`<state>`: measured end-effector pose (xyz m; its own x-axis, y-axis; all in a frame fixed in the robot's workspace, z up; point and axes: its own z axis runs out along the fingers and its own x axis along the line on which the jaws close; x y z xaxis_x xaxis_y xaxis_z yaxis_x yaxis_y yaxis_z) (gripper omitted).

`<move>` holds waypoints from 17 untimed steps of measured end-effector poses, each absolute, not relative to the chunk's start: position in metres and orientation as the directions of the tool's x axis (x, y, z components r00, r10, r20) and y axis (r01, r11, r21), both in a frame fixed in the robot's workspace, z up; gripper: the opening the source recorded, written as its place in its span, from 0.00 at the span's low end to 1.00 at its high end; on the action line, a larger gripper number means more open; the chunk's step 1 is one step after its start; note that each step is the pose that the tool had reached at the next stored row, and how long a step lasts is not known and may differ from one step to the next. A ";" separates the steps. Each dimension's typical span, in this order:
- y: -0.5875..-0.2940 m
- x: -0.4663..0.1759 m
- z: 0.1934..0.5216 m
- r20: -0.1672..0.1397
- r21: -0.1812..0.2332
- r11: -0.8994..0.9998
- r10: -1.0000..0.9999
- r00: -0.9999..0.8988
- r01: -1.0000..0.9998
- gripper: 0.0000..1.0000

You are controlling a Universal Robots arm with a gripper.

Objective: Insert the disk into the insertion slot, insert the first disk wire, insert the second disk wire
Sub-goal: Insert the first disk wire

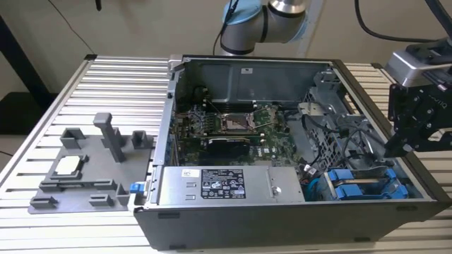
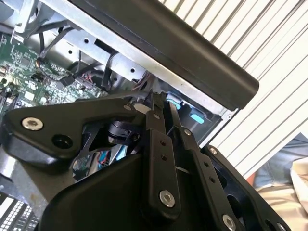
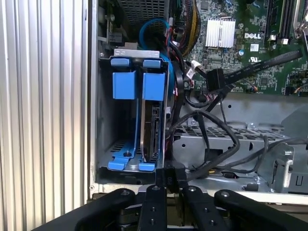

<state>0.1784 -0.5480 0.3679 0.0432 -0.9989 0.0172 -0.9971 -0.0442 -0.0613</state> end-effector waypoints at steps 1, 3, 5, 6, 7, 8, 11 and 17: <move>-0.549 0.177 0.368 0.017 -0.061 -0.044 -0.999 0.043 -0.997 0.19; -0.551 0.175 0.367 0.017 -0.061 -0.044 -0.999 0.043 -0.997 0.19; -0.552 0.173 0.365 0.016 -0.061 -0.044 -0.999 0.043 -0.997 0.19; -0.552 0.172 0.364 0.016 -0.061 -0.044 -0.999 0.043 -0.997 0.19; -0.552 0.171 0.363 0.016 -0.061 -0.044 -0.999 0.043 -0.997 0.19; -0.553 0.170 0.363 0.016 -0.061 -0.044 -0.999 0.043 -0.997 0.19; -0.554 0.167 0.360 0.016 -0.061 -0.043 -0.999 0.042 -0.997 0.19; -0.555 0.166 0.356 0.015 -0.061 -0.041 -0.999 0.040 -0.997 0.19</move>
<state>0.1656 -0.5545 0.3564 0.0402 -0.9991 0.0155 -0.9973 -0.0411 -0.0609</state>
